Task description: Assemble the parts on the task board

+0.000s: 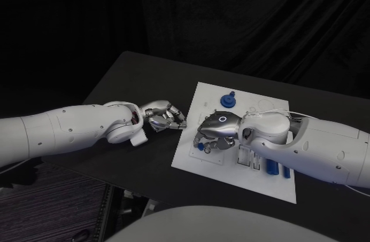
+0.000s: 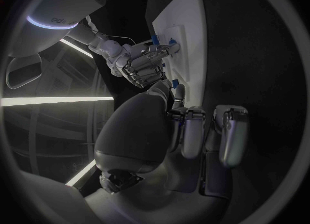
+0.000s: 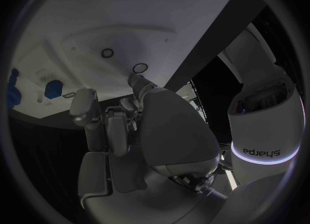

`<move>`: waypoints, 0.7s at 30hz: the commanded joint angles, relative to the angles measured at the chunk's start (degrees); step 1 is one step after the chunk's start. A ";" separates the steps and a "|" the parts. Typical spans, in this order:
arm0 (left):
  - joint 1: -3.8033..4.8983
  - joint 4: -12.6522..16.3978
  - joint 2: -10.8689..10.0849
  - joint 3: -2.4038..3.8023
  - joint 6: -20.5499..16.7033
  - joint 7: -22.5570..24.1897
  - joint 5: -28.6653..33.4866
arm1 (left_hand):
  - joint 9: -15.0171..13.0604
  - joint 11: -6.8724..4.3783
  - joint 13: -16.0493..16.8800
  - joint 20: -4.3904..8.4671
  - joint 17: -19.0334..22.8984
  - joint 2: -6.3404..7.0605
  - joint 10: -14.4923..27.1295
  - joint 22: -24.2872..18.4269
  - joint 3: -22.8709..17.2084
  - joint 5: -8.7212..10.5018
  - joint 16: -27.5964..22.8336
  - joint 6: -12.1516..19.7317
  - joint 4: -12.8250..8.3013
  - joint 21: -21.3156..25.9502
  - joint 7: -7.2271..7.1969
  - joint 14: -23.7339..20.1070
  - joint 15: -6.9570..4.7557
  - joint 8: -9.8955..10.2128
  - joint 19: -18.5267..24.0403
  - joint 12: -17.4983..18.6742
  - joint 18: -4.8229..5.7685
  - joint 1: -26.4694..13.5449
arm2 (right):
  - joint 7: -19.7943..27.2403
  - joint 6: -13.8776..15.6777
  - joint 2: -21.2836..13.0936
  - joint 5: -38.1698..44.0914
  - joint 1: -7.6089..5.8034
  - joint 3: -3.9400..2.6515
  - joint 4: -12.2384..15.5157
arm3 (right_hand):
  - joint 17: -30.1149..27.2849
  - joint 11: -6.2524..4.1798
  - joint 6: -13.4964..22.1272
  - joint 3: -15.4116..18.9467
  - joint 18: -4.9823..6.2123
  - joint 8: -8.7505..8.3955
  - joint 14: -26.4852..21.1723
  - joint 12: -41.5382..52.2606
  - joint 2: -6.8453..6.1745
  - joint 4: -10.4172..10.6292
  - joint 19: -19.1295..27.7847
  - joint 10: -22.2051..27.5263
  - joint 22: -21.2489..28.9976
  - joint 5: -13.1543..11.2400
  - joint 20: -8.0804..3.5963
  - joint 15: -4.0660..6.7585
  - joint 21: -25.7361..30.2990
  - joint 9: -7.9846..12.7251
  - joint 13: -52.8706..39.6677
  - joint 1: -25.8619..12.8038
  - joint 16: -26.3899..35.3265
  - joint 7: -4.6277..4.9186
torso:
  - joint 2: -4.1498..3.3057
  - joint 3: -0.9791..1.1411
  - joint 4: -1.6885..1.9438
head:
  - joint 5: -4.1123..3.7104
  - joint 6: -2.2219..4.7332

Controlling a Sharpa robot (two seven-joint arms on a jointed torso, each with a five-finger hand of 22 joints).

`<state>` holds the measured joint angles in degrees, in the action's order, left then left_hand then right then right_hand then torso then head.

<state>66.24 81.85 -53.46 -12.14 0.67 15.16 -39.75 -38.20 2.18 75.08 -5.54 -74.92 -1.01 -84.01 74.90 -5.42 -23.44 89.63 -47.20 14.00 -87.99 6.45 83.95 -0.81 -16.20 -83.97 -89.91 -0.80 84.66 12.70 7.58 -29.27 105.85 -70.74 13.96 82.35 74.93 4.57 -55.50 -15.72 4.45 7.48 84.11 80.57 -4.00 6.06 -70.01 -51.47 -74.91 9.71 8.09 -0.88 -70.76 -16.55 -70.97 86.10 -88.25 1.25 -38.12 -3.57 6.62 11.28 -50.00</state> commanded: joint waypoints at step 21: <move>-0.47 0.11 0.70 0.04 0.97 0.54 1.71 | -0.07 -0.04 14.92 -0.10 -15.08 -0.43 -5.99 14.17 -0.33 1.11 0.37 -0.31 1.28 0.21 0.04 6.05 0.04 -0.39 -4.13 -0.09 0.10 -1.07 | -4.25 7.20 -3.88 0.59 0.16 0.21 0.85 | 11.35 -0.25 -3.04 3.94 0.72 3.06 1.37 2.13 0.83 0.74 -1.05 -5.67 -8.27 1.97 -0.40 -0.19 -0.47 -6.03 -1.70 -3.61 0.83 1.52 | 0.05 0.09 -0.36 | -0.40 0.00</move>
<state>65.88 81.80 -52.89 -12.14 1.33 14.79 -39.25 -38.19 2.26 75.07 -5.54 -74.92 -1.47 -83.93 74.90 -5.81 -22.46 89.63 -47.20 15.04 -87.99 6.45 83.95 -0.81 -16.20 -83.97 -90.05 -0.80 84.05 10.44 12.08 -32.89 105.75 -70.75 14.12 82.94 74.92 4.29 -58.68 -12.02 4.46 10.28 83.90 82.38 -3.47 6.81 -70.76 -56.72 -74.91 11.46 7.77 -1.09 -71.21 -18.37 -72.61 82.74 -87.61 2.97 -38.09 -3.51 6.34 10.94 -50.00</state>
